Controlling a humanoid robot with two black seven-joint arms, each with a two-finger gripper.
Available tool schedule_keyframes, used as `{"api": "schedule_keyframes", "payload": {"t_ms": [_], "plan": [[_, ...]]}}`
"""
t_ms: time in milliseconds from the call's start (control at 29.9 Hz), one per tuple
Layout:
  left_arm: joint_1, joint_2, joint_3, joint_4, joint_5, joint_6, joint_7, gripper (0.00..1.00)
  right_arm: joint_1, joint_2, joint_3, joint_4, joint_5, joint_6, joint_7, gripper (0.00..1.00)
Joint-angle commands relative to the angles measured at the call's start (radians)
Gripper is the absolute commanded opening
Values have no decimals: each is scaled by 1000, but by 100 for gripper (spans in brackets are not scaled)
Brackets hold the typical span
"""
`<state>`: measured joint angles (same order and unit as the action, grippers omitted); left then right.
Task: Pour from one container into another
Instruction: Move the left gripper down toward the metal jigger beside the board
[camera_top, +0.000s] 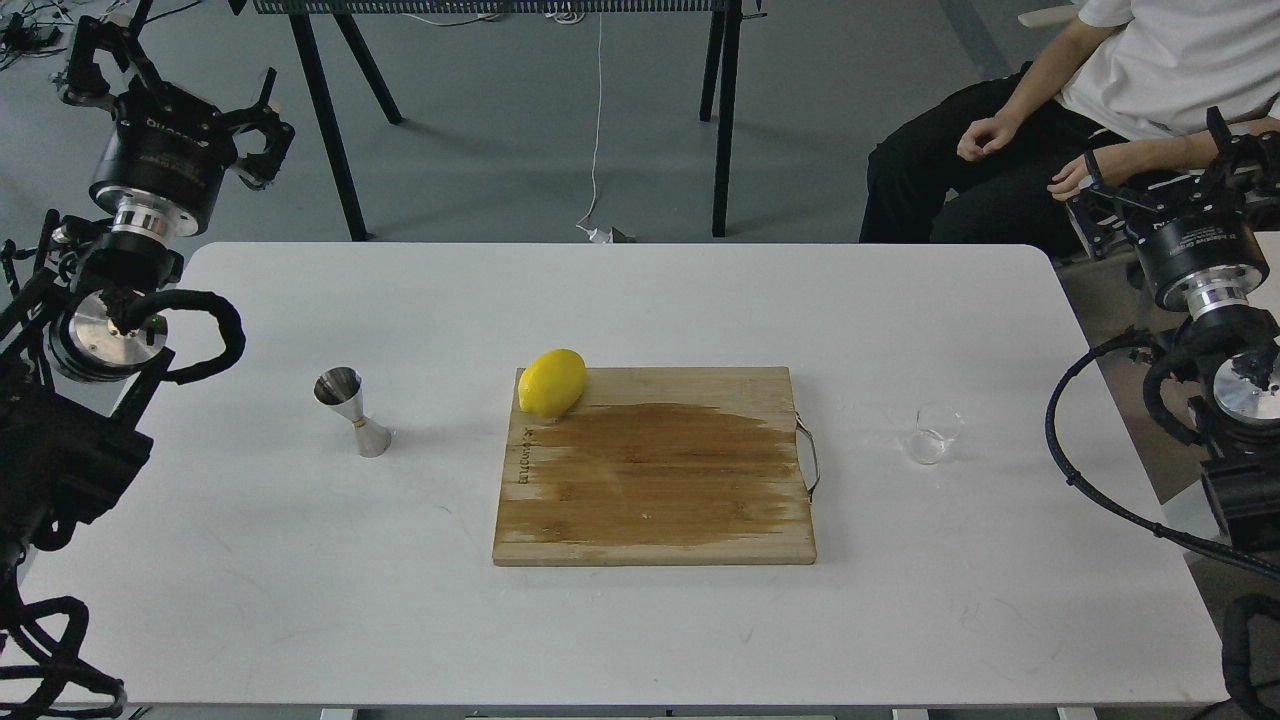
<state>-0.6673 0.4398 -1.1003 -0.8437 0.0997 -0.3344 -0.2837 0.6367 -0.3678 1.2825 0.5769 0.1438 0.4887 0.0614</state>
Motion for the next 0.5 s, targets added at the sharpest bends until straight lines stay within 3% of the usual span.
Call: {"api": "schedule_keyframes", "payload": {"t_ms": [0, 267, 468], "plan": [[2, 4, 2, -1, 0, -3, 1, 100, 0, 7, 0, 1, 0, 0, 0, 100], [20, 10, 7, -57, 2, -6, -2, 100, -2, -2, 5, 8, 5, 0, 0, 100], [89, 135, 109, -250, 23, -15, -2, 100, -3, -26, 23, 34, 7, 0, -2, 100]]}}
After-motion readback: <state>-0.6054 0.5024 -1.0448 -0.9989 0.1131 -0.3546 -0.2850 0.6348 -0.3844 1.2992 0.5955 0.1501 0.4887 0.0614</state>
